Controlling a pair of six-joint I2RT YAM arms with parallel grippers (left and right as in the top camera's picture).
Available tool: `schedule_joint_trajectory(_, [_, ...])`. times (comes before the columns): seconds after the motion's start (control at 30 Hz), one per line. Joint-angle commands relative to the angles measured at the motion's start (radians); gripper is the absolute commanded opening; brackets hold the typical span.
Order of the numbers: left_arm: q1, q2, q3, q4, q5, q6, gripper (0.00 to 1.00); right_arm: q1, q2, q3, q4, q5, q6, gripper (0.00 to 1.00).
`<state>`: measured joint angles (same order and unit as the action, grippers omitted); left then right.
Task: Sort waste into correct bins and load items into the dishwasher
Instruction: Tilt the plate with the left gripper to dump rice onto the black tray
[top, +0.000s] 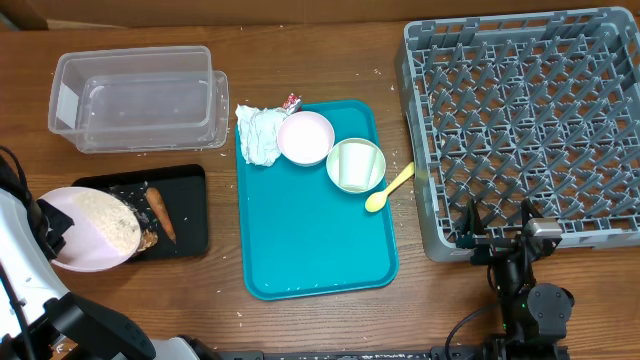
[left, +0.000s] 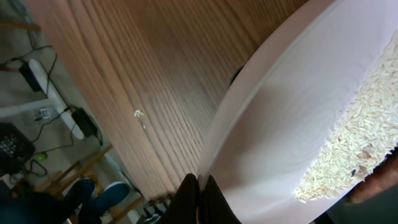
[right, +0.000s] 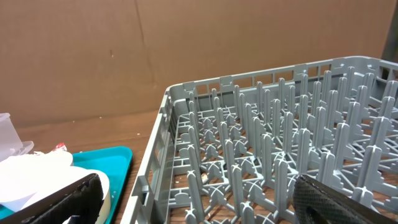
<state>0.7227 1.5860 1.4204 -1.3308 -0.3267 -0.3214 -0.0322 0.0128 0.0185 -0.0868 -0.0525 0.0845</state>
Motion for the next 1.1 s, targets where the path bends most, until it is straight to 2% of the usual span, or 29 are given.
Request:
schedule_joint_trajectory(0.0, [0.010, -0.024, 0.024, 0.006, -0.065, -0.032, 0.04, -0.001, -0.010, -0.010, 0.006, -0.002, -0.003, 1.00])
schedule_joint_trajectory(0.57, [0.010, -0.024, 0.023, 0.085, -0.156, -0.044, 0.04, -0.001, -0.010, -0.010, 0.006, -0.002, -0.003, 1.00])
schedule_joint_trajectory(0.83, [-0.002, -0.024, 0.023, 0.087, -0.147, -0.004, 0.04, -0.001, -0.010, -0.010, 0.006, -0.002, -0.003, 1.00])
schedule_joint_trajectory(1.07, [-0.065, -0.024, 0.023, 0.087, -0.152, 0.034, 0.04, -0.001, -0.010, -0.010, 0.006, -0.002, -0.003, 1.00])
